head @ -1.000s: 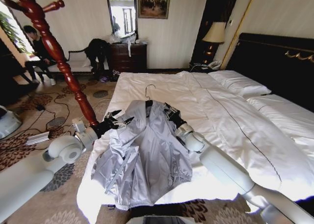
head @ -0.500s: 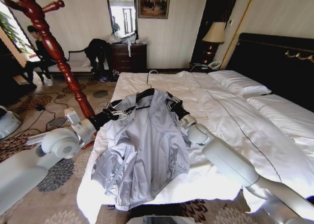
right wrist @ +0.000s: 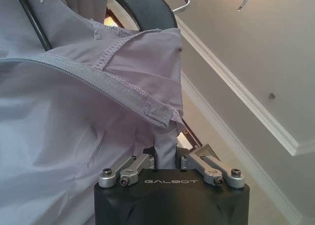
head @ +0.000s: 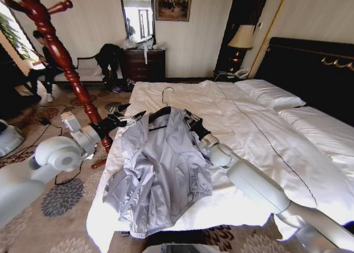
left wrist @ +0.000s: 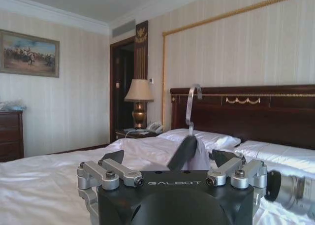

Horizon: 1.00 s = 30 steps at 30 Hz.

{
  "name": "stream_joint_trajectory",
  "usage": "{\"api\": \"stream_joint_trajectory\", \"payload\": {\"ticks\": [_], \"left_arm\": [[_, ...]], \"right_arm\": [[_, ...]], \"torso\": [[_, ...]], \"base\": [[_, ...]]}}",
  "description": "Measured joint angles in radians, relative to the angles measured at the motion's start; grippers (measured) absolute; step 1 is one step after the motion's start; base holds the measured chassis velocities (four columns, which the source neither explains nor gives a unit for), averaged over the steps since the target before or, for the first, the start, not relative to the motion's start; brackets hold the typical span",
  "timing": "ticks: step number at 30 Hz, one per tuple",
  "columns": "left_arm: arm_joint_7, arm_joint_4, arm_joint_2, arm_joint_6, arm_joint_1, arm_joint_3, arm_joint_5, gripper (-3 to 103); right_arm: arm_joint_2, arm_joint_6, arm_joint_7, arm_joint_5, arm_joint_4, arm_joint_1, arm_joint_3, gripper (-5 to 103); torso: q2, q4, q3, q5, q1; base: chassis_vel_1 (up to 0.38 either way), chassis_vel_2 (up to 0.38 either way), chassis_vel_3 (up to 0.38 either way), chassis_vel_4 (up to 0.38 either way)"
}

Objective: Pick up the clothes from the bed and hang them on the clothes hanger.

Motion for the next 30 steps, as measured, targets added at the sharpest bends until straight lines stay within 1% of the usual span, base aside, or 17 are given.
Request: {"api": "stream_joint_trajectory", "payload": {"ticks": [1, 2, 3, 4, 5, 6, 8, 10, 15, 16, 18, 19, 20, 21, 22, 24, 30], "left_arm": [[-0.006, -0.005, -0.007, 0.0, 0.009, 0.003, 0.02, 100], [-0.034, -0.023, -0.029, -0.001, 0.035, 0.014, 0.087, 100], [-0.034, -0.023, -0.029, -0.001, 0.035, 0.014, 0.087, 100], [-0.068, -0.041, -0.05, -0.001, 0.05, 0.027, 0.123, 100], [-0.083, -0.052, -0.06, 0.0, 0.057, 0.032, 0.132, 100], [-0.121, -0.083, -0.085, 0.0, 0.077, 0.046, 0.138, 101], [-0.148, -0.119, -0.111, 0.005, 0.102, 0.063, 0.138, 100], [-0.15, -0.125, -0.115, 0.007, 0.108, 0.067, 0.142, 99], [-0.155, -0.136, -0.123, 0.027, 0.154, 0.075, 0.2, 95], [-0.155, -0.129, -0.123, 0.033, 0.164, 0.077, 0.226, 93], [-0.153, -0.096, -0.123, 0.046, 0.178, 0.091, 0.346, 86], [-0.153, -0.096, -0.123, 0.046, 0.178, 0.091, 0.346, 86], [-0.15, -0.086, -0.123, 0.048, 0.178, 0.096, 0.38, 82], [-0.146, -0.076, -0.122, 0.051, 0.177, 0.102, 0.413, 82], [-0.145, -0.066, -0.12, 0.055, 0.172, 0.113, 0.434, 77], [-0.143, -0.059, -0.115, 0.06, 0.163, 0.126, 0.445, 73], [-0.119, -0.03, -0.116, 0.062, 0.146, 0.148, 0.473, 72]], "right_arm": [[-0.002, -0.002, 0.002, 0.002, 0.0, -0.009, 0.012, 18], [-0.007, -0.008, 0.005, 0.007, 0.0, -0.031, 0.035, 18], [-0.007, -0.008, 0.005, 0.007, 0.0, -0.031, 0.035, 18], [-0.013, -0.011, 0.007, 0.011, 0.0, -0.05, 0.052, 18], [-0.016, -0.012, 0.008, 0.011, 0.0, -0.058, 0.059, 18], [-0.018, -0.012, 0.009, 0.012, -0.004, -0.069, 0.066, 18], [-0.018, -0.013, 0.009, 0.011, -0.012, -0.071, 0.065, 18], [-0.018, -0.013, 0.009, 0.011, -0.014, -0.071, 0.064, 18], [-0.02, -0.025, 0.01, 0.013, -0.013, -0.065, 0.048, 18], [-0.022, -0.027, 0.01, 0.013, -0.012, -0.064, 0.046, 18], [-0.023, -0.028, 0.01, 0.011, -0.012, -0.063, 0.041, 18], [-0.023, -0.028, 0.01, 0.011, -0.012, -0.063, 0.041, 18], [-0.024, -0.028, 0.01, 0.005, -0.012, -0.063, 0.038, 18], [-0.024, -0.025, 0.01, -0.002, -0.012, -0.063, 0.036, 18], [-0.024, -0.021, 0.009, -0.012, -0.012, -0.063, 0.03, 18], [-0.021, -0.02, 0.009, -0.018, -0.01, -0.063, 0.021, 18], [-0.002, -0.028, 0.002, -0.03, -0.004, -0.037, -0.005, 18]], "torso": [[0.0, -0.0003, 0.0, -0.0001, 0.0], [0.0, -0.0009, 0.0, -0.0003, 0.0], [0.0, -0.0009, 0.0, -0.0003, 0.0], [0.0, -0.0012, 0.0, 0.0, 0.0], [0.0, -0.0012, 0.0, 0.0001, 0.0], [0.0, -0.0012, 0.0, -0.0001, 0.0], [0.0, -0.0004, 0.0, 0.0, 0.0], [0.0, -0.0003, 0.0, -0.0001, 0.0], [0.0, -0.0004, 0.0, 0.0001, 0.0], [0.0, -0.0005, 0.0, 0.0001, 0.0], [0.0, -0.0006, 0.0, -0.0002, 0.0], [0.0, -0.0006, 0.0, -0.0002, 0.0], [0.0, -0.0005, 0.0, -0.0002, 0.0], [0.0, -0.0005, 0.0, -0.0003, 0.0], [0.0, -0.0006, 0.0, -0.0003, 0.0], [0.0, -0.0009, 0.0, -0.0002, 0.0], [0.0, -0.0004, 0.0, -0.0002, 0.0]], "base": [[0.0, 0.0, 0.0, 0.0], [0.0, 0.0, 0.0, 0.0], [0.0, 0.0, 0.0, 0.0], [0.0, 0.0, 0.0, 0.0], [0.0, 0.0, 0.0, 0.0], [0.0, 0.0, 0.0, 0.0], [0.0, 0.0, 0.0, 0.0], [0.0, 0.0, 0.0, 0.0], [0.0, 0.0, 0.0, 0.0], [0.0, 0.0, 0.0, 0.0], [0.0, 0.0, 0.0, 0.0], [0.0, 0.0, 0.0, 0.0], [0.0, 0.0, 0.0, 0.0], [0.0, 0.0, 0.0, 0.0], [0.0, 0.0, 0.0, 0.0], [0.0, 0.0, 0.0, 0.0], [0.0, 0.0, 0.0, 0.0]]}}
